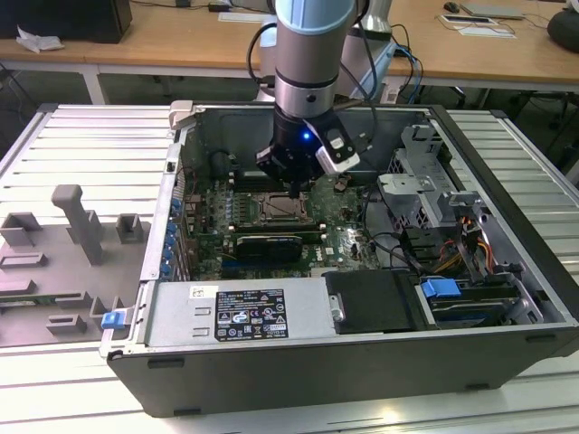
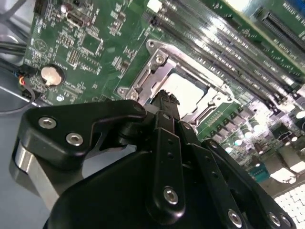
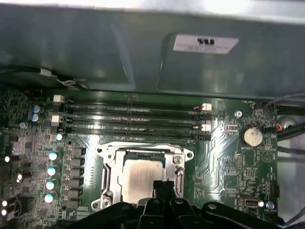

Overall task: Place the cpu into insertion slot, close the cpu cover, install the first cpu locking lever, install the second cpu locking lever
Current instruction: 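Install the second cpu locking lever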

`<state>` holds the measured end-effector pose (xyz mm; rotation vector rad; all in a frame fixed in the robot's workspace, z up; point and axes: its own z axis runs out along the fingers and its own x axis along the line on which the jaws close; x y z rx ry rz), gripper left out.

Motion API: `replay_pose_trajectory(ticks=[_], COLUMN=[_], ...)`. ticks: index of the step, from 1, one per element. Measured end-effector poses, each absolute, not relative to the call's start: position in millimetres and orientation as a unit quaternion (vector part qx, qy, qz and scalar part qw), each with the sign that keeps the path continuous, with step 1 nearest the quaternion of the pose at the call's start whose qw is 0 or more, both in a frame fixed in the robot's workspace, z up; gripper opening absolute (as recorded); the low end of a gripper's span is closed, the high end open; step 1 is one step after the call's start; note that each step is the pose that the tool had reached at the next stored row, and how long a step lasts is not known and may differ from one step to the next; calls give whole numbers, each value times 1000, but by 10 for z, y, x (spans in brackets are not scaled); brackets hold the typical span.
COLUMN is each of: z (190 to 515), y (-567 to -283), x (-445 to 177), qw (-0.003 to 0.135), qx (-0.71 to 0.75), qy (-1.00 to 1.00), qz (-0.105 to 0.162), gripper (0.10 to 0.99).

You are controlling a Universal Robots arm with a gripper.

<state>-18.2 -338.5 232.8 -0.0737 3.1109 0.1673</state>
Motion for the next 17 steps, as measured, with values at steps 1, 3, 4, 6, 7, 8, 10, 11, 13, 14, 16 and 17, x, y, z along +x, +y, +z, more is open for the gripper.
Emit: replay_pose_trajectory(ticks=[1,3,4,6,7,8,10,11,13,14,16,17], z=[2324,2318,2314,2309,2307,2307,2306,2306,2306,2306,2304,2303], y=[-3417,-3462,-3509,-3584,-3616,-3641,-3694,-3713,-3746,-3756,-3770,-3773], x=[-183,-183,-182,-182,-182,-183,-182,-183,-186,-195,-255,-290], qw=[13,13,13,13,13,13,13,13,13,13,13,13], qx=[-24,-24,-24,-24,-24,-24,-24,-23,-24,-23,-24,-24], qy=[998,998,998,998,998,998,998,998,997,997,997,997], qz=[54,55,55,57,58,59,62,63,65,66,66,67], gripper=[106,106,106,106,106,106,106,106,106,106,106,106])
